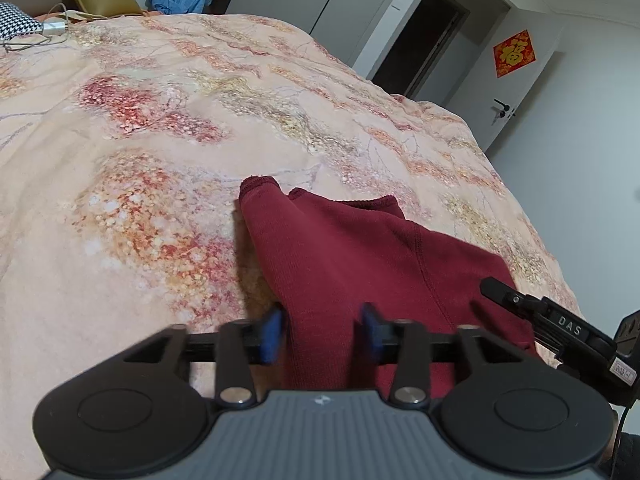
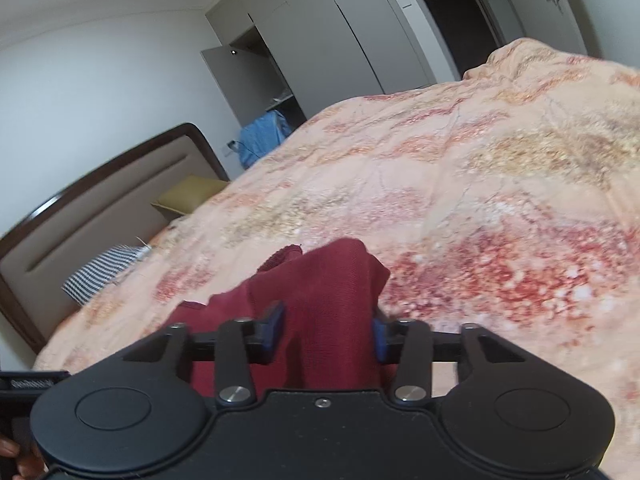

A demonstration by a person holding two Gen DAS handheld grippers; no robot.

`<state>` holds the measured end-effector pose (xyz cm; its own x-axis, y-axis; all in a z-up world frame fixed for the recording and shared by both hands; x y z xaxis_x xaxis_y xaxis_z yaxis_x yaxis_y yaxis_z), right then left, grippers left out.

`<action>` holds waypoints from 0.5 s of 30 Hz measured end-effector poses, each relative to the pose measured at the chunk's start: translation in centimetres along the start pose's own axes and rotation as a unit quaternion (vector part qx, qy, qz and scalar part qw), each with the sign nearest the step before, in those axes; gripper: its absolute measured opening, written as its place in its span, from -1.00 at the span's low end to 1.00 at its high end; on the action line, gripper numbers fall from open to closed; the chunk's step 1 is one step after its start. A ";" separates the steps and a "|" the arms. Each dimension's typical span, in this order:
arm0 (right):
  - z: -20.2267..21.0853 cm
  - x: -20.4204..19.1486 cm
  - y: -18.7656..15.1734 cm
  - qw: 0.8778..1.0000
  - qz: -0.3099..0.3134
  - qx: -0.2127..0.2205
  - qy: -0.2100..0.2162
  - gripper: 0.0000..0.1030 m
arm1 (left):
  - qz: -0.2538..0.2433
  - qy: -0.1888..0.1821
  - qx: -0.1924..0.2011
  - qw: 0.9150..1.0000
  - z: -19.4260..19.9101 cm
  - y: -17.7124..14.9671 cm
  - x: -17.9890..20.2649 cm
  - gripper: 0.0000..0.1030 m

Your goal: Fold small clothes

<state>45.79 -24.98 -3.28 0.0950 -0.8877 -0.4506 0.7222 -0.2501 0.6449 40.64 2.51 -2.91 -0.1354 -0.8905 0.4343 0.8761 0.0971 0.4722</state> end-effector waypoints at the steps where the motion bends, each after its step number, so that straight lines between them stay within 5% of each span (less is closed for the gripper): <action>1: 0.2 -0.2 -0.1 1.000 0.004 0.001 -0.005 0.25 | 0.002 0.002 0.001 1.000 0.2 -0.1 0.0 0.28; 10: 3.3 -2.9 0.1 0.997 0.057 0.031 -0.032 0.87 | -0.006 0.035 0.028 0.999 3.9 -0.6 1.5 0.81; 15: 6.5 -5.1 -0.3 0.993 0.092 0.058 -0.043 0.99 | -0.014 0.064 0.060 0.996 7.3 -1.6 2.8 0.99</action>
<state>40.63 -22.87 2.86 0.1555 -0.9512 -0.2664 0.6139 -0.1182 0.7805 35.44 3.12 3.12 -0.0915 -0.9421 0.3226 0.8105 0.1178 0.5737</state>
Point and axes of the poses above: each gripper's, at about its wrist camera, not at the fingertips, and z roughly against the way its jaws point, x to its right, y to its top, the point moved 3 cm from there along -z, roughly the way its jaws point, and after that the axes turned 15 degrees about -x, right-handed, at the moved point
